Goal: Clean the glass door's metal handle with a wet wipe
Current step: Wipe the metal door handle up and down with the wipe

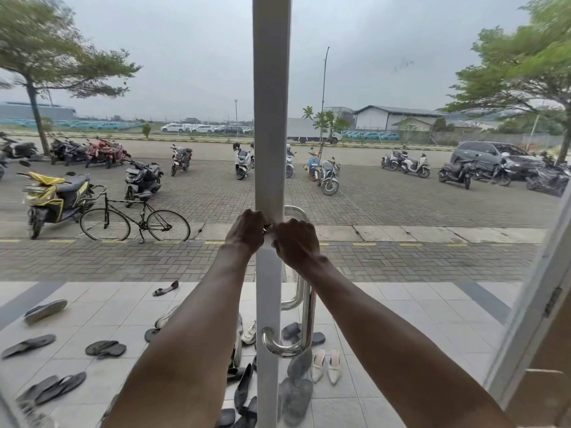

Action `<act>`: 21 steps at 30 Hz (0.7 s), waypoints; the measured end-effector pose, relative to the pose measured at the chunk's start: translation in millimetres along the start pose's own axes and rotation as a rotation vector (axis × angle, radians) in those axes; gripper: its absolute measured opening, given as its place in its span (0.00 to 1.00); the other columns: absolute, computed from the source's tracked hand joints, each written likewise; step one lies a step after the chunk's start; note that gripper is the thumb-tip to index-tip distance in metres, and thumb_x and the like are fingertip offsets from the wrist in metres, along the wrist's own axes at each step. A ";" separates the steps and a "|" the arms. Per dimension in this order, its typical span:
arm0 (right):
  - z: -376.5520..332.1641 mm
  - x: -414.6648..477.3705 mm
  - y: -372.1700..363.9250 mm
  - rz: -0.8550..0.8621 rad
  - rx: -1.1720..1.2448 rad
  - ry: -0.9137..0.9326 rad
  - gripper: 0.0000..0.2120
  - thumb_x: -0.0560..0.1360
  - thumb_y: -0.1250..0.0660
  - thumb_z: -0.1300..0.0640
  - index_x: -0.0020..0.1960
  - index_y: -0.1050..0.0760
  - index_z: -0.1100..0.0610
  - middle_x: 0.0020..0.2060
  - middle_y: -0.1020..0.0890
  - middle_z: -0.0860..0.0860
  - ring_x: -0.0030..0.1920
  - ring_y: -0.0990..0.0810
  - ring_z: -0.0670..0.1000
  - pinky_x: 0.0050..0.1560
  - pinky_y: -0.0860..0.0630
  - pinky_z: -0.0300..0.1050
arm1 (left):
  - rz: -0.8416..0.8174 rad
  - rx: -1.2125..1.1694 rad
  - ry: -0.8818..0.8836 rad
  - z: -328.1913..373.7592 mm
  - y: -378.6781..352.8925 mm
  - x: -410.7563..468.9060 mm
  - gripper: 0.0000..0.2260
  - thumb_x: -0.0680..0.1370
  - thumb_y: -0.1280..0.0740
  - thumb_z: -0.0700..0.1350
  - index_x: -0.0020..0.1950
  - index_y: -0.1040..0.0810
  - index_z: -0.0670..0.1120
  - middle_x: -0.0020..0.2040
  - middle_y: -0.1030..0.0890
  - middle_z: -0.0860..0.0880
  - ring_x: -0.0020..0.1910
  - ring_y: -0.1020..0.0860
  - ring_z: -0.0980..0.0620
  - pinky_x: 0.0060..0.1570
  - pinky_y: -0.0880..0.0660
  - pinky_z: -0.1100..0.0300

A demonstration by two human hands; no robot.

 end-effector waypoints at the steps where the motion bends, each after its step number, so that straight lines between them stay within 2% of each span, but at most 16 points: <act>1: 2.8 -3.0 -0.9 0.006 0.009 -0.013 0.11 0.75 0.32 0.53 0.57 0.19 0.52 0.45 0.14 0.56 0.48 0.16 0.58 0.48 0.22 0.48 | -0.003 0.003 0.001 0.5 0.6 -0.3 0.11 0.77 0.34 0.37 0.54 0.15 0.47 0.51 0.15 0.39 0.55 0.18 0.40 0.50 0.20 0.50; 6: 22.5 -22.7 -0.3 0.031 -0.026 -0.048 0.10 0.75 0.31 0.53 0.53 0.21 0.56 0.43 0.15 0.56 0.44 0.15 0.59 0.44 0.21 0.50 | 0.023 -0.001 0.024 5.5 -0.6 -2.5 0.19 0.74 0.34 0.30 0.56 0.15 0.49 0.55 0.16 0.41 0.58 0.19 0.41 0.57 0.22 0.51; 10: 23.3 -22.0 2.2 0.012 -0.062 -0.041 0.08 0.75 0.33 0.55 0.53 0.21 0.56 0.44 0.15 0.55 0.44 0.15 0.59 0.44 0.21 0.50 | 0.045 -0.024 0.041 8.5 -0.4 -3.9 0.17 0.74 0.34 0.31 0.56 0.15 0.47 0.56 0.16 0.41 0.59 0.19 0.42 0.57 0.22 0.50; 14: 10.2 -13.8 1.1 -0.023 -0.107 0.014 0.10 0.75 0.32 0.57 0.56 0.22 0.55 0.46 0.15 0.53 0.47 0.15 0.57 0.43 0.23 0.48 | 0.038 -0.040 0.050 12.2 2.6 -3.1 0.12 0.75 0.34 0.33 0.51 0.14 0.44 0.52 0.15 0.40 0.56 0.18 0.41 0.54 0.21 0.52; 17: 6.8 -14.5 -1.9 -0.025 -0.119 0.014 0.12 0.75 0.31 0.58 0.58 0.22 0.54 0.47 0.15 0.52 0.47 0.16 0.56 0.43 0.22 0.47 | 0.017 -0.021 0.051 12.2 3.3 -1.7 0.12 0.76 0.34 0.34 0.55 0.15 0.44 0.53 0.17 0.37 0.56 0.18 0.39 0.53 0.21 0.52; 21: 17.2 -21.3 -2.3 -0.018 -0.069 -0.037 0.10 0.76 0.32 0.56 0.56 0.23 0.56 0.46 0.15 0.53 0.46 0.16 0.58 0.44 0.20 0.50 | -0.001 0.019 0.016 8.8 3.3 -0.4 0.14 0.76 0.35 0.34 0.56 0.15 0.47 0.53 0.17 0.38 0.56 0.19 0.38 0.53 0.21 0.49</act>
Point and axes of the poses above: each hand's wrist, its own x-axis towards the middle knuckle, its own y-axis out of the back of the hand, z = x × y, the point moved 1 cm from there along x, towards the middle knuckle
